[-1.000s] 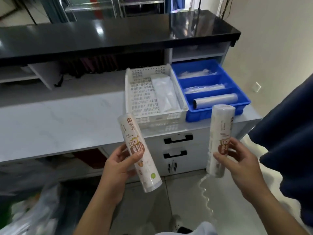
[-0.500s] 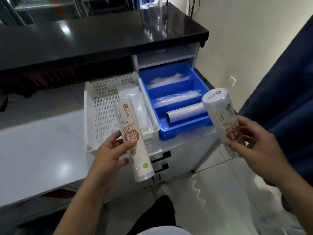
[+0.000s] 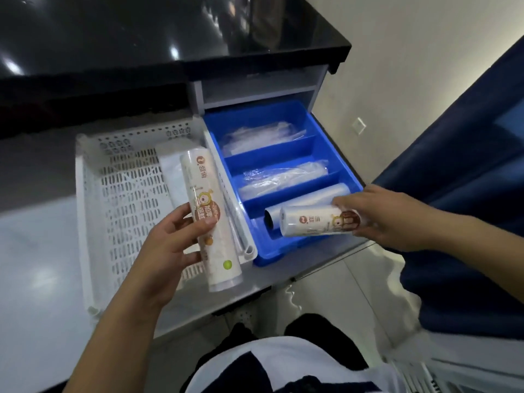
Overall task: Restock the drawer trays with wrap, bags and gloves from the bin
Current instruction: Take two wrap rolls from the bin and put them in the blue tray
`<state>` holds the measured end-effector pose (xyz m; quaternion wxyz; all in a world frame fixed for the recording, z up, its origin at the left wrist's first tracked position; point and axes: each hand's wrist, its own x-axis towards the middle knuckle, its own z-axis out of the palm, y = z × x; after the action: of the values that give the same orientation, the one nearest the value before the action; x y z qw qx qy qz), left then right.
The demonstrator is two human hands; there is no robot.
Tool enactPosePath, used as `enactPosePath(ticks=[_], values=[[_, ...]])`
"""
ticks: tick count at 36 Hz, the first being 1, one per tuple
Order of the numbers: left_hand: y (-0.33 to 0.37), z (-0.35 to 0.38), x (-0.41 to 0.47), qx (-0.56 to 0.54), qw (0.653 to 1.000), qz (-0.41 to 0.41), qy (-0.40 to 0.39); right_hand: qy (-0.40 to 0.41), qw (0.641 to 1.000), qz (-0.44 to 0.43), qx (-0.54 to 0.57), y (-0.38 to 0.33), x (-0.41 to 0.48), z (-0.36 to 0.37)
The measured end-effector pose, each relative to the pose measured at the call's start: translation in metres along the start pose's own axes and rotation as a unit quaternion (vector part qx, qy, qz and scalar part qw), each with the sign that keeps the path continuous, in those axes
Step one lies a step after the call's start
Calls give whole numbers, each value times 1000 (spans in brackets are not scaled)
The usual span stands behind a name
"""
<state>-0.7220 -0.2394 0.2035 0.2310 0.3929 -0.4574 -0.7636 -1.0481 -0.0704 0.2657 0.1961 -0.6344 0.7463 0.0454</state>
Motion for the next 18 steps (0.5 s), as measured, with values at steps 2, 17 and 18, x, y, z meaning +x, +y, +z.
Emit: enactPosePath(ticks=[2,17,18], values=[[2,-3,3,-5,1000,-4,6,-39,999,-17,-8,3,15,-1],[5,5,1,-35,995,0,95,-323,941,-81,-66,23,109,-30],[4,8,-1,-39,994,2,103,-325,940,-86,-58,26,110,-31]])
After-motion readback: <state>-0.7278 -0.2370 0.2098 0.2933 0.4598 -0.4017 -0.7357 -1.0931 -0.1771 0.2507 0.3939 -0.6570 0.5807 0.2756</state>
